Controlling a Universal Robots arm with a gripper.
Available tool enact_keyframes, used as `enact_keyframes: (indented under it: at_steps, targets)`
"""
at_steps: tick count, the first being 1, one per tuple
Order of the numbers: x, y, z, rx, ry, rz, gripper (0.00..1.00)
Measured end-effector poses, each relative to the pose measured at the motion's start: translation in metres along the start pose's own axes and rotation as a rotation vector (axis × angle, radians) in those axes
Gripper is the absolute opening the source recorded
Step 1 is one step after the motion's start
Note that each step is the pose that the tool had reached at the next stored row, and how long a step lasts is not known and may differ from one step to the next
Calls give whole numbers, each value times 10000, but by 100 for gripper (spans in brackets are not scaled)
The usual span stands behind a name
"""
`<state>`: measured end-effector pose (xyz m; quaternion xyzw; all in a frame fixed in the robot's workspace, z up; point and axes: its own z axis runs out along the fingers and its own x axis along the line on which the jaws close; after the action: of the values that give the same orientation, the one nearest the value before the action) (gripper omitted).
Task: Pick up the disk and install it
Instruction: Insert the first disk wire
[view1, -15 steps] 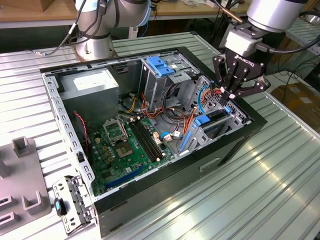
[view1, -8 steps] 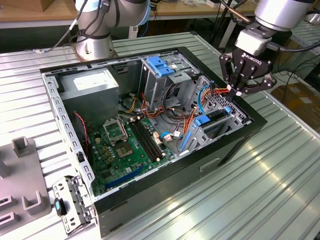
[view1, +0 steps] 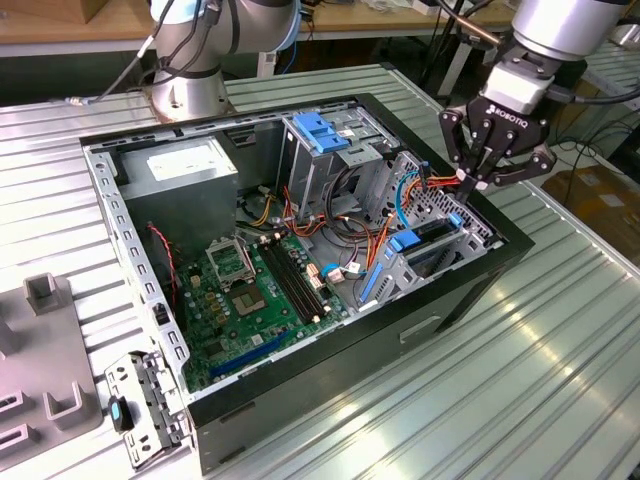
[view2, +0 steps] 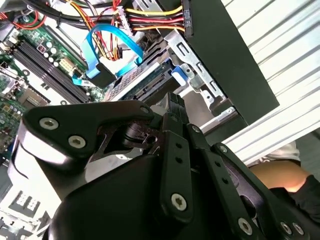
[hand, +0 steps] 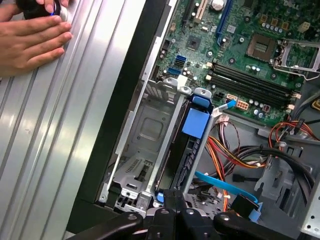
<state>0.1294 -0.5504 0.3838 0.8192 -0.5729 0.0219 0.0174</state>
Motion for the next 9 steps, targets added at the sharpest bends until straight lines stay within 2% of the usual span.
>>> enact_keyframes:
  at_steps: [2, 9]
  targets:
    - [-8, -8, -13, -7, -5, -66, 11]
    - [0, -46, -9, 23, -4, -669, 11]
